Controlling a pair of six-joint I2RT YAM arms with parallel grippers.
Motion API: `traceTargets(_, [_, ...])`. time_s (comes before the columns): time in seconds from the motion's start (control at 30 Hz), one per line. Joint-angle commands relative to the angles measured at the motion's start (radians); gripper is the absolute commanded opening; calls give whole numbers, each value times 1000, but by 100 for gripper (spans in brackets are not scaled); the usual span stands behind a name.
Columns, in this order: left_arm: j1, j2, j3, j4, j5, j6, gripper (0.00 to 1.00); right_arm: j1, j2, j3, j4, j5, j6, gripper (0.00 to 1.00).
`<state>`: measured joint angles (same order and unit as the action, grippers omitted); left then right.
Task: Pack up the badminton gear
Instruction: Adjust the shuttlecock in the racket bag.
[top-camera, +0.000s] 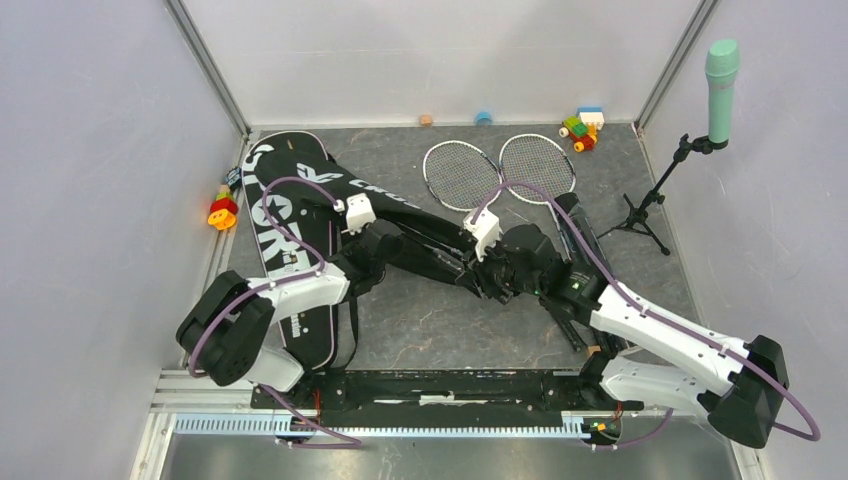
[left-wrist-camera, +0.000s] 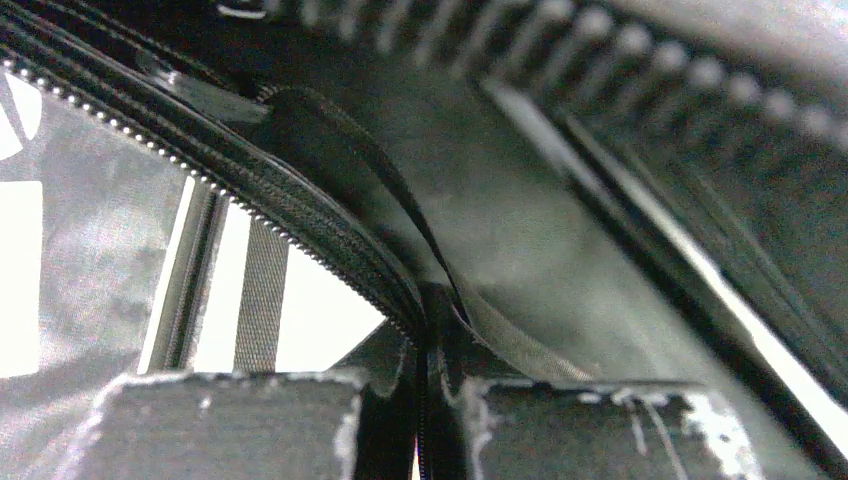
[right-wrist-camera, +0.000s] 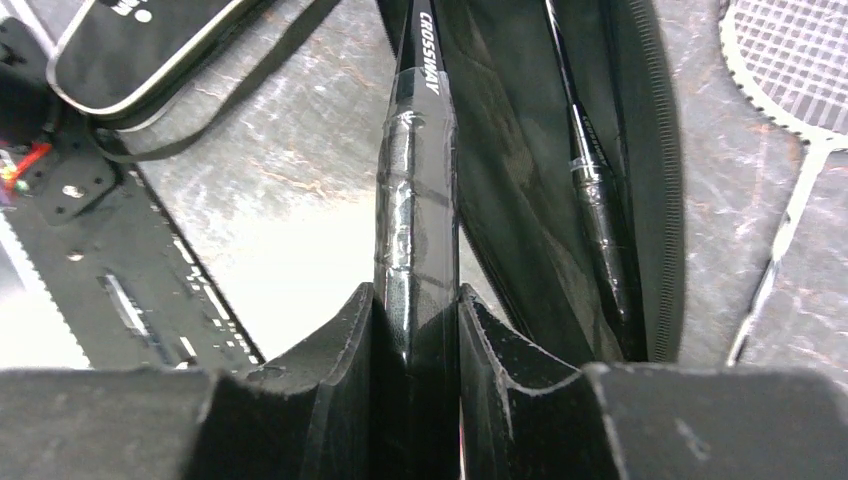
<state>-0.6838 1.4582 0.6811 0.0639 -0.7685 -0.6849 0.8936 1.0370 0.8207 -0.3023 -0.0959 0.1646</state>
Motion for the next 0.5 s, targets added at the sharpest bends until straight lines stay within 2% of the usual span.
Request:
traceTargets(0.0, [-16, -87, -56, 42, 82, 81, 2, -10, -10, 65, 177, 224, -255, 0])
traceTargets(0.1, [-16, -139, -76, 16, 157, 154, 2, -13, 41, 36, 210, 555, -399, 0])
traceTargets(0.2, [-16, -179, -75, -46, 202, 213, 2, -14, 69, 1, 290, 745, -500, 0])
traceTargets(0.33, [-16, -245, -30, -124, 220, 315, 2, -16, 46, -45, 391, 761, -477, 0])
traceTargets(0.47, [-14, -279, 87, -201, 225, 451, 2, -44, 28, -39, 253, 698, -217, 0])
